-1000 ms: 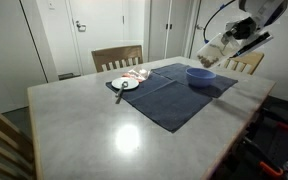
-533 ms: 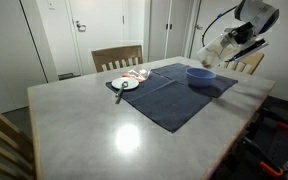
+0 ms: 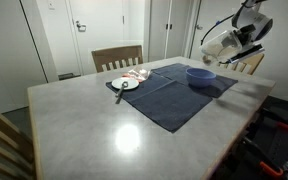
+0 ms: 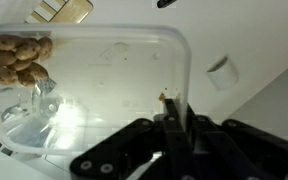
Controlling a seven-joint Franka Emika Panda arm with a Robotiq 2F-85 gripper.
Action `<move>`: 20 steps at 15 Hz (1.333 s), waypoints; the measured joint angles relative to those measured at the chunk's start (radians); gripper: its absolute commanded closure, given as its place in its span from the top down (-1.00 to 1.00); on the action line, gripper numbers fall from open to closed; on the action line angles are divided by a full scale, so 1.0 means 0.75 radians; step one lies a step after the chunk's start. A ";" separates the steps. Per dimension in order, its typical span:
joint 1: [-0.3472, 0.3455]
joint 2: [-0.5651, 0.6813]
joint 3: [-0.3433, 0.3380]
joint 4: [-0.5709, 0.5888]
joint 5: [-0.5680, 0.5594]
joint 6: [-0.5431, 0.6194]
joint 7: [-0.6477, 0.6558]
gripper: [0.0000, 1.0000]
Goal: Pour the contents from the clear bowl into the blue bowl
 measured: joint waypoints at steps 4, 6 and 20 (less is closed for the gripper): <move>-0.032 0.089 0.023 0.098 -0.005 -0.126 -0.039 -0.96; -0.045 0.127 0.034 0.144 -0.014 -0.177 -0.052 -0.96; -0.113 0.317 0.087 0.397 -0.048 -0.437 -0.097 -0.96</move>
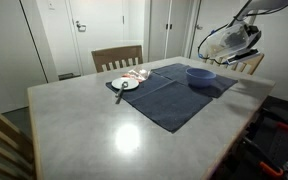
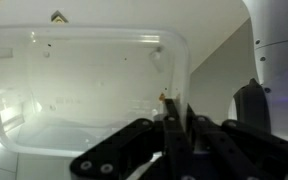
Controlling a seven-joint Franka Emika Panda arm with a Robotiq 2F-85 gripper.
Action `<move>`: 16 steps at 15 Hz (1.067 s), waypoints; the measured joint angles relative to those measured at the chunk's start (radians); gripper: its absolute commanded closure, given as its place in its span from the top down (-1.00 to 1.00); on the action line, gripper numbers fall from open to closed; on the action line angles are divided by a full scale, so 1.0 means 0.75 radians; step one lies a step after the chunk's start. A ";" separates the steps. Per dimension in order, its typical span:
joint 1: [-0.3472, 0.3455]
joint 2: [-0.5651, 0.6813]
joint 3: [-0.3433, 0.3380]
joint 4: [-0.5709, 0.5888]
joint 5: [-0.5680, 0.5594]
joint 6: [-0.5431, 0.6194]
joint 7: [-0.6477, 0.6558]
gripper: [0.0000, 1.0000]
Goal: Pour the contents from the clear bowl into the blue bowl
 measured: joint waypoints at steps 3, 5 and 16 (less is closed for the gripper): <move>0.000 0.008 0.002 0.024 0.002 0.000 0.003 -0.96; 0.001 0.009 0.003 0.038 0.003 0.000 0.006 -0.96; 0.063 -0.030 0.002 0.055 0.012 0.096 0.098 -0.96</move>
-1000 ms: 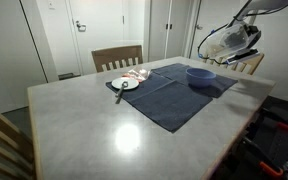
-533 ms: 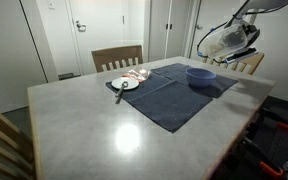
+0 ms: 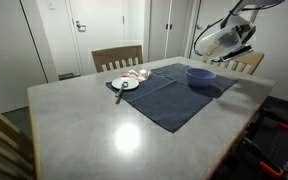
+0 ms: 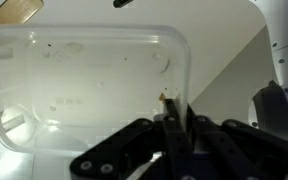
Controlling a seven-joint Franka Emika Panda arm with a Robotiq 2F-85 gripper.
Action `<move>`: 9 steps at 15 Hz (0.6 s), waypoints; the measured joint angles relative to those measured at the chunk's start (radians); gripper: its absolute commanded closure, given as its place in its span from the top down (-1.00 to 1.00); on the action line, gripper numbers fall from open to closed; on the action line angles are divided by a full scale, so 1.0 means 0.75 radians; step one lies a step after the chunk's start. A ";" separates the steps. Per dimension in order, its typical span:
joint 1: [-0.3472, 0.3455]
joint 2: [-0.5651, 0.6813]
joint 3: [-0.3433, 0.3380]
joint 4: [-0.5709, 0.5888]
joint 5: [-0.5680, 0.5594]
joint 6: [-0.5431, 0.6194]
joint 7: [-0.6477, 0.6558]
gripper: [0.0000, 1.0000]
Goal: Pour the contents from the clear bowl into the blue bowl
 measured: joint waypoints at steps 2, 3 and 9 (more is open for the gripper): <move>0.017 -0.020 -0.002 -0.008 0.002 0.039 0.020 -0.96; 0.027 -0.029 -0.004 -0.012 0.003 0.061 0.031 -0.96; 0.106 -0.126 -0.013 -0.099 0.004 0.247 0.108 -0.96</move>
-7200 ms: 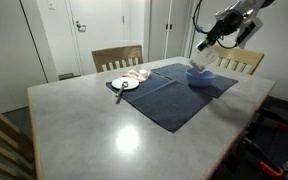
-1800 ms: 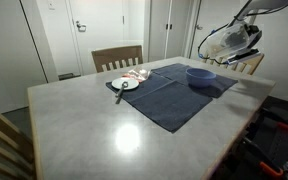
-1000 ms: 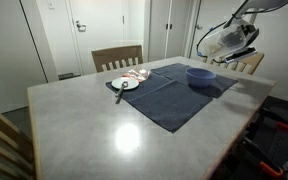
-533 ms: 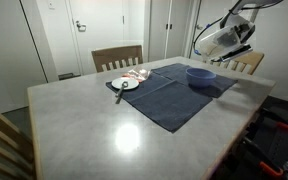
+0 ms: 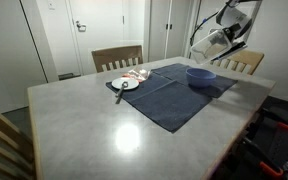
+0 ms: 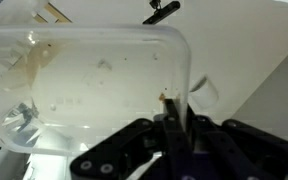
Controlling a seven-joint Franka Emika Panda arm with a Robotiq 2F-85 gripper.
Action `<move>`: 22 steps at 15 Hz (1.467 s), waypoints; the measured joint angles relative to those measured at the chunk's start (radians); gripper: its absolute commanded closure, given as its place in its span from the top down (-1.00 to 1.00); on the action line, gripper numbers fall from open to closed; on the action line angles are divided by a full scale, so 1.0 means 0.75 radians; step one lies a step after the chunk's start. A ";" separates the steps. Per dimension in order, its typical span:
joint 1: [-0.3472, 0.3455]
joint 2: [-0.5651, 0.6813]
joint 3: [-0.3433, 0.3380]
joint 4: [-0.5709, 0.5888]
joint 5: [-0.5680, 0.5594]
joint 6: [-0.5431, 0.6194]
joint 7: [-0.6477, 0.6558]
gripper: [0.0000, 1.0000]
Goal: Pour the contents from the clear bowl into the blue bowl
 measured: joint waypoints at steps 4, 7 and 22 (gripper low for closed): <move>0.074 -0.073 0.000 -0.091 0.000 0.145 0.063 -0.96; 0.139 -0.140 0.000 -0.183 0.012 0.295 0.134 -0.96; 0.526 -0.562 0.117 -0.730 0.064 1.316 0.717 -0.96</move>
